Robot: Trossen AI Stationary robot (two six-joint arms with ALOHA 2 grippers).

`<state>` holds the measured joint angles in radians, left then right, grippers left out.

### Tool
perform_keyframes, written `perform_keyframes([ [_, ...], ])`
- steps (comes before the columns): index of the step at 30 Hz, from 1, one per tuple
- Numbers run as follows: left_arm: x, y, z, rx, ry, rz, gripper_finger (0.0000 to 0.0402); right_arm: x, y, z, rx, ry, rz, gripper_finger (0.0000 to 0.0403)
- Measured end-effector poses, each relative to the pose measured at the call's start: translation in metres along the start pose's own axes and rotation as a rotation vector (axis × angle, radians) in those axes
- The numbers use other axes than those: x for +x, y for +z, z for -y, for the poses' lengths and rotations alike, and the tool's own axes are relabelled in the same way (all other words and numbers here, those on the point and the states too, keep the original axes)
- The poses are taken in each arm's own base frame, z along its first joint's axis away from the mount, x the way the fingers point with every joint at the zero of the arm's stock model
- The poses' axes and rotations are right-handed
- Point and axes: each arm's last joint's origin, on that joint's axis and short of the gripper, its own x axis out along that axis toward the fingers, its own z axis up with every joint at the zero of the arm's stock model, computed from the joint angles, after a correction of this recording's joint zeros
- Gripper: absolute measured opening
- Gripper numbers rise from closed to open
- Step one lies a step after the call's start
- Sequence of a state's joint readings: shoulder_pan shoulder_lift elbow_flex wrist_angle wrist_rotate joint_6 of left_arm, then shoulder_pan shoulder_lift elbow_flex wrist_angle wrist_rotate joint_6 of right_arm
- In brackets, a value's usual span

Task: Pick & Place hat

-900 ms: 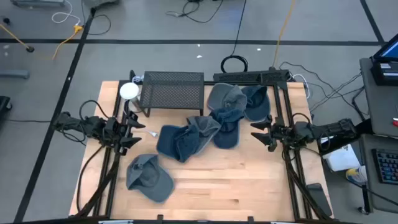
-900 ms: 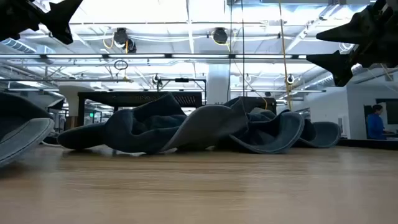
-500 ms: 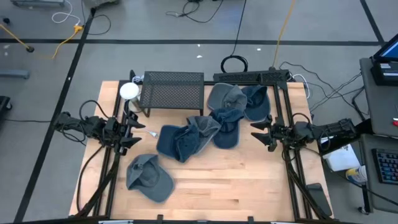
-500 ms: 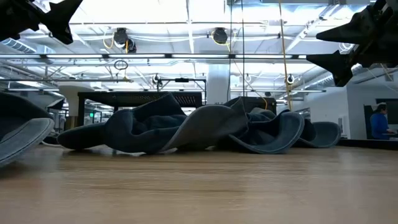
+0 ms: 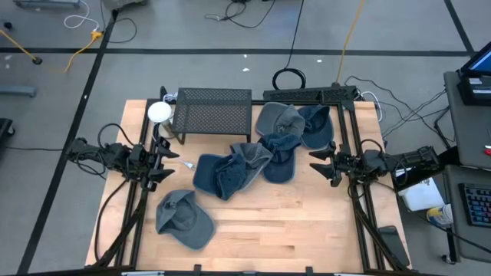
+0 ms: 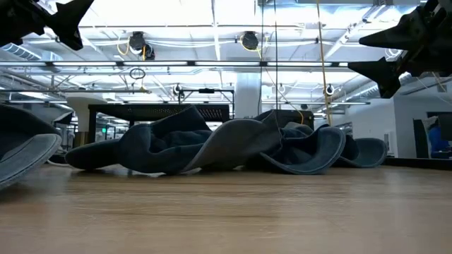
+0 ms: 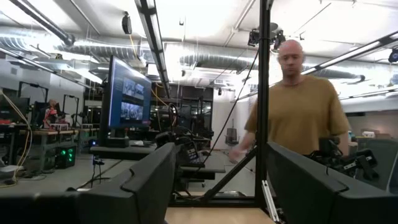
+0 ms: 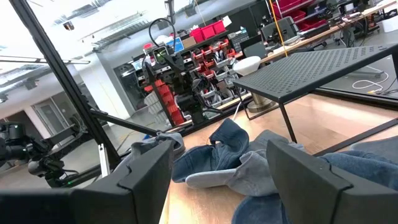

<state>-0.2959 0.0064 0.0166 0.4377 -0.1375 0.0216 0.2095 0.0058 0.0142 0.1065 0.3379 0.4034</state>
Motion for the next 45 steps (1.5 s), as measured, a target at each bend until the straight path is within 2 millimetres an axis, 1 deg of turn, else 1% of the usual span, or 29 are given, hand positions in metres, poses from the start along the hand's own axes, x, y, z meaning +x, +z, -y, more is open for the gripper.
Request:
perform_keyframes([
  [33, 0.0, 0.0, 0.0, 0.0, 0.0, -0.001, 0.0251, 0.0, 0.0, 0.0, -0.004, 0.007, -0.001, 0.0251],
  [36, 0.0, 0.0, 0.0, 0.0, 0.0, 0.0, 0.0251, 0.0, -0.001, -0.001, 0.004, 0.036, -0.04, 0.0251],
  [38, 0.0, 0.0, 0.0, 0.0, 0.0, -0.001, 0.0251, 0.001, -0.006, 0.0, -0.016, 0.016, -0.098, 0.0251],
  [41, 0.0, 0.0, 0.0, 0.0, 0.0, -0.001, 0.0251, 0.002, 0.003, -0.003, -0.054, -0.032, -0.178, 0.0251],
  [45, 0.0, 0.0, 0.0, 0.0, 0.0, -0.001, 0.0251, 0.006, 0.03, -0.015, -0.098, -0.113, -0.237, 0.0251],
])
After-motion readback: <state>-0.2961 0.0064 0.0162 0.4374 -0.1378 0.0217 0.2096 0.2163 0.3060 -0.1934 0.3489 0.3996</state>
